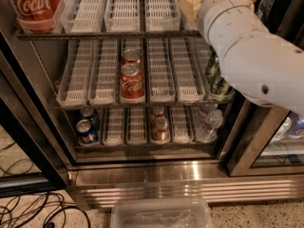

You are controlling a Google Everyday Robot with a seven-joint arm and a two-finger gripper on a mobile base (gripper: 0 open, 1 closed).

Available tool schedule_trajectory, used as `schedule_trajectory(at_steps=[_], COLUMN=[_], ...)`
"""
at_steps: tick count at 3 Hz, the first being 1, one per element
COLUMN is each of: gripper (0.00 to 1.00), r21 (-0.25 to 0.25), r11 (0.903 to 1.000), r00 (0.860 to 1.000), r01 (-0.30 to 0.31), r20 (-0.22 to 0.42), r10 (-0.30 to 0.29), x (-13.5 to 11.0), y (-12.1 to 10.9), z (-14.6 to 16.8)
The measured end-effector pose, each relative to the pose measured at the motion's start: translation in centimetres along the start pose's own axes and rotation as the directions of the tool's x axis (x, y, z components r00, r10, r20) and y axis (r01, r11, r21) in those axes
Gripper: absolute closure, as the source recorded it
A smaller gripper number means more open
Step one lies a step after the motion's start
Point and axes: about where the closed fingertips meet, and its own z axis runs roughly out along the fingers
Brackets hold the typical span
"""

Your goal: Pick water bottle from top shelf of fridge

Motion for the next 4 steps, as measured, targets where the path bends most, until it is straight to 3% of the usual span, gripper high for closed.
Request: schedule_trajectory(at_steps=[3,4], gripper=[0.94,1.00], r21=[0.004,0.004], r11=[0.9999,0.9999], r00=[1.000,1.000], r01=[-0.016,-0.016], r20=[-0.014,-0.014], r10=[0.016,0.016], x=[-0.21,-0.22], y=[-0.17,-0.17], z=[0.93,0.93])
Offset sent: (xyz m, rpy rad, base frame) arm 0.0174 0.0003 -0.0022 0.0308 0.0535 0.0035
